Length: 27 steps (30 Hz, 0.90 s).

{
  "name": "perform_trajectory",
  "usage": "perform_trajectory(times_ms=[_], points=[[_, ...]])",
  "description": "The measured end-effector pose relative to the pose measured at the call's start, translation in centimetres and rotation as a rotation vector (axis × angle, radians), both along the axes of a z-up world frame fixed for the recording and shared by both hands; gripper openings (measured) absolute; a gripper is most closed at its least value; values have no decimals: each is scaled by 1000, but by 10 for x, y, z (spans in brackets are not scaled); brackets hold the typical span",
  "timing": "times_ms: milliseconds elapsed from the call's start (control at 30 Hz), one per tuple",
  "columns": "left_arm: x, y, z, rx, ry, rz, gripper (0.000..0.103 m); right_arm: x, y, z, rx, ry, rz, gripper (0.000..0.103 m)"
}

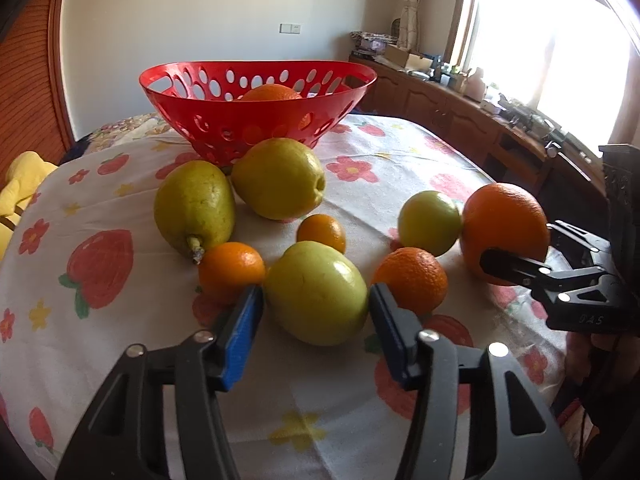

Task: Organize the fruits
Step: 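Grasp a green apple with the left tool while the right tool holds the orange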

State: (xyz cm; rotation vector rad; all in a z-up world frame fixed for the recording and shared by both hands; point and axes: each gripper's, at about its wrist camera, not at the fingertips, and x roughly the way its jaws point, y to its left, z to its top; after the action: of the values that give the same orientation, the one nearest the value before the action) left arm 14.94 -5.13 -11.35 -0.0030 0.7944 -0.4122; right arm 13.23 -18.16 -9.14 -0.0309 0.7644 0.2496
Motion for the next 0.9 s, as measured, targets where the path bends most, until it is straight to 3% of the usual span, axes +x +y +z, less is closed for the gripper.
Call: perform_trajectory(times_ms=[300,567,900], points=[[-9,9,4,-17,-3,3,52,0,0,0,-2,-1,0,85],[-25,12,3,38,6,-17,52,0,1,0,-3,-1,0,85],[-30,15,4,32,-8,-9,52,-1,-1,0,-7,-4,-3,85]])
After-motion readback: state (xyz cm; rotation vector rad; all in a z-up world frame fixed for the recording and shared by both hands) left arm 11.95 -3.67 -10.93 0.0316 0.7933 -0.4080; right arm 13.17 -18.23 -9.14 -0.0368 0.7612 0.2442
